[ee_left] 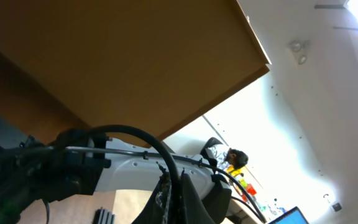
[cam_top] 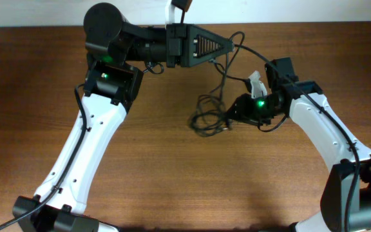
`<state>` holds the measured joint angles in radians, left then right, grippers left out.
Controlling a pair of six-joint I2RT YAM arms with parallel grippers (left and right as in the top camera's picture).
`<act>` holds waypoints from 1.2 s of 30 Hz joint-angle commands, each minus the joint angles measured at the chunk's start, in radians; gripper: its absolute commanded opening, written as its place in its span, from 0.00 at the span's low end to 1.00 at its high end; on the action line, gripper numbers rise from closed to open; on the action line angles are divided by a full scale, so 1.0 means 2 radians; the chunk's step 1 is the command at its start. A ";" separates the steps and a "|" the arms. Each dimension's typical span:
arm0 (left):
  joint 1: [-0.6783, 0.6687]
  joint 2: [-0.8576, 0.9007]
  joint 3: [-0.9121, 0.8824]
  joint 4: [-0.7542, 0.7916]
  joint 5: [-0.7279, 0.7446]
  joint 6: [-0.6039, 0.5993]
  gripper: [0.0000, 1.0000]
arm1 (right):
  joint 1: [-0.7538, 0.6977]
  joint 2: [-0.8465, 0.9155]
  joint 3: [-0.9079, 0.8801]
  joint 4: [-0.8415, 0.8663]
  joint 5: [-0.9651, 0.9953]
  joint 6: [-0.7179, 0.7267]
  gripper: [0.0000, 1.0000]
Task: Untangle cables
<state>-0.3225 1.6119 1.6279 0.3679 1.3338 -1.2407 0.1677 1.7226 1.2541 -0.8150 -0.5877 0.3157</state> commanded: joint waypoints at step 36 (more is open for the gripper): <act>0.152 -0.006 0.005 -0.646 -0.596 0.250 0.05 | -0.143 0.001 -0.003 -0.108 0.239 0.103 0.04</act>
<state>-0.0254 1.6119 1.6325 -0.8845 0.4171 -0.7872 -0.1093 1.7226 1.2526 -1.0355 -0.0933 0.5228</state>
